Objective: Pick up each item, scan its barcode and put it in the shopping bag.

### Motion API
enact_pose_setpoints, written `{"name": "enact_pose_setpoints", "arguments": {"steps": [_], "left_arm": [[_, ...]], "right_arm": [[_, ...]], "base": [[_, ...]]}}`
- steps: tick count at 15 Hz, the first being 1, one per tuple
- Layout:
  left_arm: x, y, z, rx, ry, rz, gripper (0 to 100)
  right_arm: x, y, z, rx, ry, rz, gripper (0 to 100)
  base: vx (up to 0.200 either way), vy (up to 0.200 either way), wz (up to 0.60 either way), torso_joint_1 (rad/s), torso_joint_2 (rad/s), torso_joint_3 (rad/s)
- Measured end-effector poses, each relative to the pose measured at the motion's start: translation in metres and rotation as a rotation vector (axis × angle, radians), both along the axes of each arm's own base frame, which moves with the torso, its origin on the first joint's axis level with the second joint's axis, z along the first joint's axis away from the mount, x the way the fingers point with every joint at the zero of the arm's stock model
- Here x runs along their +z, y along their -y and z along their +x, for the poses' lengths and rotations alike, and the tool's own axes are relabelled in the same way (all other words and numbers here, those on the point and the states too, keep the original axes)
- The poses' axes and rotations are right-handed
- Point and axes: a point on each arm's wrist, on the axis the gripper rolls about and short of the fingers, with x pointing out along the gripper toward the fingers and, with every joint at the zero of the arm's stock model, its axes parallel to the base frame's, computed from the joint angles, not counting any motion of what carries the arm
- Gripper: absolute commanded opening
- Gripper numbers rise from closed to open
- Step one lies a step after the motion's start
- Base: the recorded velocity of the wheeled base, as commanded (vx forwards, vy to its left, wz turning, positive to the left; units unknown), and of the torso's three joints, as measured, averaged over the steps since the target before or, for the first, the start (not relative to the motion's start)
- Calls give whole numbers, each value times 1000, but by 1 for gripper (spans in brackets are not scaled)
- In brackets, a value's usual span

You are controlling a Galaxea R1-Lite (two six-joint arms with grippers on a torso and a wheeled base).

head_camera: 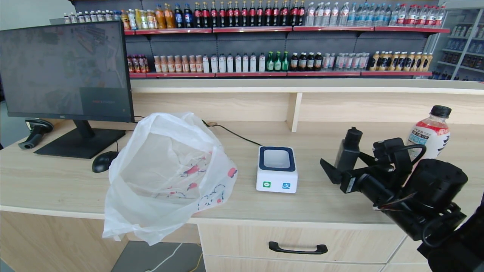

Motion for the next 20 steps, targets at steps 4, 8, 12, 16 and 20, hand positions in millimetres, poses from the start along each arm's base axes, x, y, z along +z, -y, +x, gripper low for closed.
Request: {"name": "enact_pose_setpoints", "arguments": {"steps": [4,8,12,16,20], "left_arm": [[0,0,0,0,0,0,100],[0,0,0,0,0,0,100],[0,0,0,0,0,0,100],[0,0,0,0,0,0,100],[0,0,0,0,0,0,100]], "right_arm": [[0,-2,4,1,5,2,100],[0,-3,5,5,10,4,100],[0,-11,2,35,8,3,100],[-1,-13,0,43,4,0,100],[-1,4,6,-19,6,0,100]], "base": [[0,0,0,0,0,0],[0,0,0,0,0,0],[0,0,0,0,0,0],[0,0,0,0,0,0],[0,0,0,0,0,0]]}}
